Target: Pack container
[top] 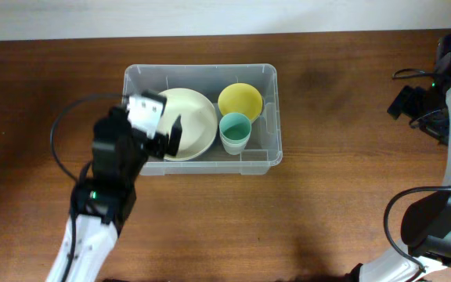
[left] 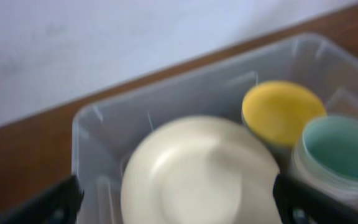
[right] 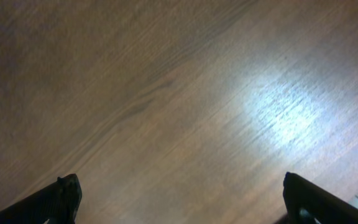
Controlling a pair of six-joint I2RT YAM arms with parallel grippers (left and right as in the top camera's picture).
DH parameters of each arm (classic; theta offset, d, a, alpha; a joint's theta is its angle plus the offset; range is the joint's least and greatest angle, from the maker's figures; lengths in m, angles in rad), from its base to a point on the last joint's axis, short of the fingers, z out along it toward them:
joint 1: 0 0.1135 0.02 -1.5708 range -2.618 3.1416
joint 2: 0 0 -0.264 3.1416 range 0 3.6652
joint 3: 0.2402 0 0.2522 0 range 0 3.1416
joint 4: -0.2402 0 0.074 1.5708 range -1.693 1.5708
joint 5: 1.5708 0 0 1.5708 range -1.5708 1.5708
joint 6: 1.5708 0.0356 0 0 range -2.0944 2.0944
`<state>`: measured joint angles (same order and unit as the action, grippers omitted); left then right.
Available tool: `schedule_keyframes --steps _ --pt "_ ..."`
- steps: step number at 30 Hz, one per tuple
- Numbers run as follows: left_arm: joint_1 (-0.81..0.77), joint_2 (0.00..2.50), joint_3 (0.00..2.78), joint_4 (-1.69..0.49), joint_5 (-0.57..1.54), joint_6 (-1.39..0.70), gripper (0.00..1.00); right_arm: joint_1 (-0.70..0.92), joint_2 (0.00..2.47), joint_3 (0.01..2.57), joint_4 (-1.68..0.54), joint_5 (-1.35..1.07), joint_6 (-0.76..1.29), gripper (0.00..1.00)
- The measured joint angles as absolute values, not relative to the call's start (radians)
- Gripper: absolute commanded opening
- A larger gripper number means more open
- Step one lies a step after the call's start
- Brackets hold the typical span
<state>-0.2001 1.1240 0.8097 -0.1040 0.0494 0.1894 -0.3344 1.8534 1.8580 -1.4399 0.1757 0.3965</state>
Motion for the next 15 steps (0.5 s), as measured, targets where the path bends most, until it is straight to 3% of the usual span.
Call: schedule_keyframes --steps 6,15 --pt "-0.182 0.804 0.434 0.206 0.053 0.21 1.0 -0.334 1.853 1.858 -1.439 0.176 0.397 0.99" --pt "-0.109 0.42 0.2 0.249 0.053 0.218 1.0 -0.334 1.853 1.858 -1.44 0.176 0.396 0.99"
